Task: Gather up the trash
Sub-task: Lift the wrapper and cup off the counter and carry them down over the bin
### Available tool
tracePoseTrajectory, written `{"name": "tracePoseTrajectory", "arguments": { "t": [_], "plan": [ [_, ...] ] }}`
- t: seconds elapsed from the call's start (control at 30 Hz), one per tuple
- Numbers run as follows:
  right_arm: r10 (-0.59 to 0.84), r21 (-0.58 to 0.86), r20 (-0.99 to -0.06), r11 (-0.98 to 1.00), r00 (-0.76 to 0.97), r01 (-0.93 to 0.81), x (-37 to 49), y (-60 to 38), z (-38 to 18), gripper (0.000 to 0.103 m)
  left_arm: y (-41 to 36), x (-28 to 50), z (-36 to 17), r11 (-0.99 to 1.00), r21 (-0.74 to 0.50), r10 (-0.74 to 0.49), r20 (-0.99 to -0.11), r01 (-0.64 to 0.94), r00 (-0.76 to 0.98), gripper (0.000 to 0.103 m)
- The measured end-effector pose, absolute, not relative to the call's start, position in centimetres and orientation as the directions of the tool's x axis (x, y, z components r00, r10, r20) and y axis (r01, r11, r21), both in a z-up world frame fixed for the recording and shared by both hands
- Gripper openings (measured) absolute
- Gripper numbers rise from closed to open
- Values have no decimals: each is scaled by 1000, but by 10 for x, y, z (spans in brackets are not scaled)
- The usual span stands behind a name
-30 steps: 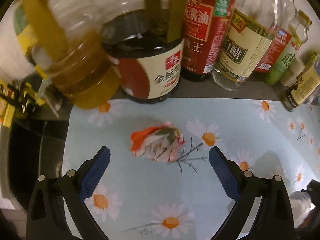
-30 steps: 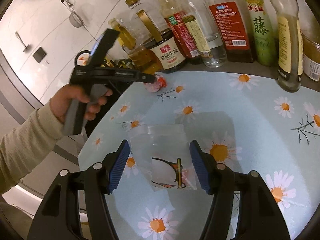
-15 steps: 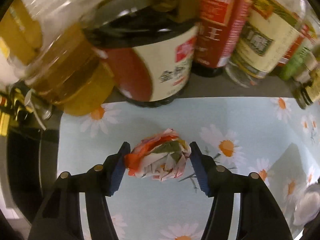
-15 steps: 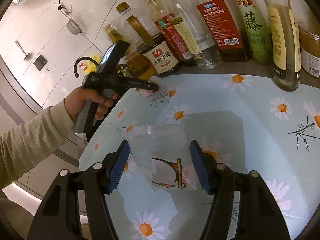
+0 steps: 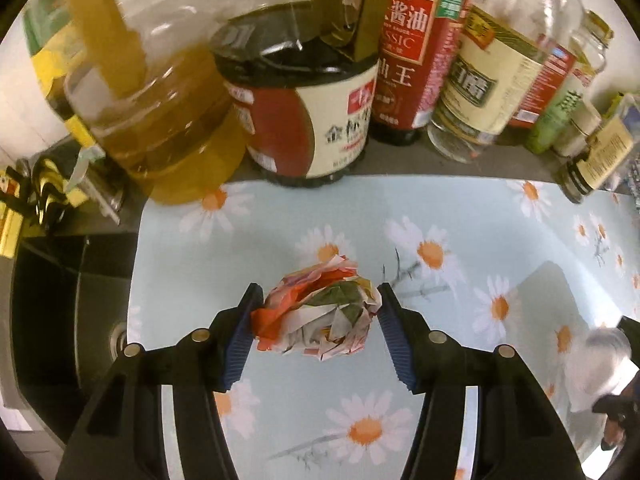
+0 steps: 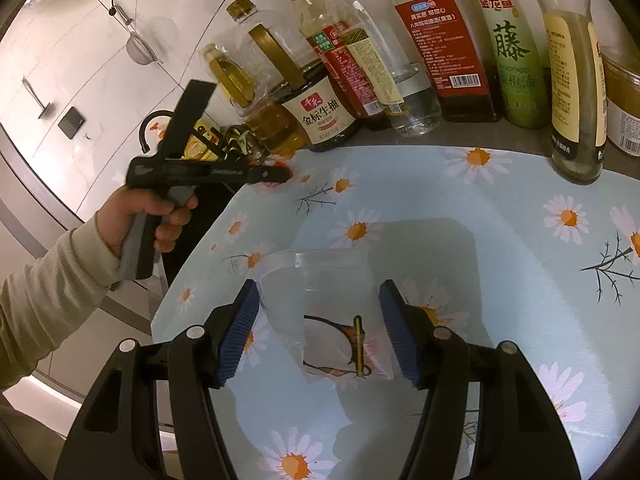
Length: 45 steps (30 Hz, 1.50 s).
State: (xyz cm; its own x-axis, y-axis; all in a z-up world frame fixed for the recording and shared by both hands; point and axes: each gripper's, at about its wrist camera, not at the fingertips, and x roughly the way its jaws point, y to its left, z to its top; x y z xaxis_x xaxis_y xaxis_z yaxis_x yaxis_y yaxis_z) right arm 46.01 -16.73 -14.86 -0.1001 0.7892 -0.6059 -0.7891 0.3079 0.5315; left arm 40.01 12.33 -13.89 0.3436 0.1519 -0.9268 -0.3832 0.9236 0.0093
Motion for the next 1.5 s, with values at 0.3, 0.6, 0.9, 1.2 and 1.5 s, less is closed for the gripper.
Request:
{"name": "tracePoseTrajectory", "arguments": {
  "t": [0.3, 0.6, 0.9, 1.2, 1.5],
  "plan": [
    [761, 497, -643, 333, -83, -802, 442, -167, -146, 62, 113, 358, -137, 919, -65, 90, -926, -390, 366, 56],
    [735, 462, -678, 386, -37, -799, 419, -167, -142, 62, 89, 302, -132, 915, -166, 9, -903, -367, 431, 56],
    [707, 411, -703, 487, 73, -771, 376, -173, -126, 62, 81, 234, -113, 917, -249, -52, -850, -312, 525, 56],
    [685, 356, -702, 574, 194, -738, 310, -168, -99, 62, 83, 173, -90, 917, -320, -119, -788, -238, 603, 56],
    [700, 370, -669, 606, 251, -704, 246, -166, -73, 62, 83, 106, -64, 904, -398, -193, -707, -157, 681, 56]
  ]
}}
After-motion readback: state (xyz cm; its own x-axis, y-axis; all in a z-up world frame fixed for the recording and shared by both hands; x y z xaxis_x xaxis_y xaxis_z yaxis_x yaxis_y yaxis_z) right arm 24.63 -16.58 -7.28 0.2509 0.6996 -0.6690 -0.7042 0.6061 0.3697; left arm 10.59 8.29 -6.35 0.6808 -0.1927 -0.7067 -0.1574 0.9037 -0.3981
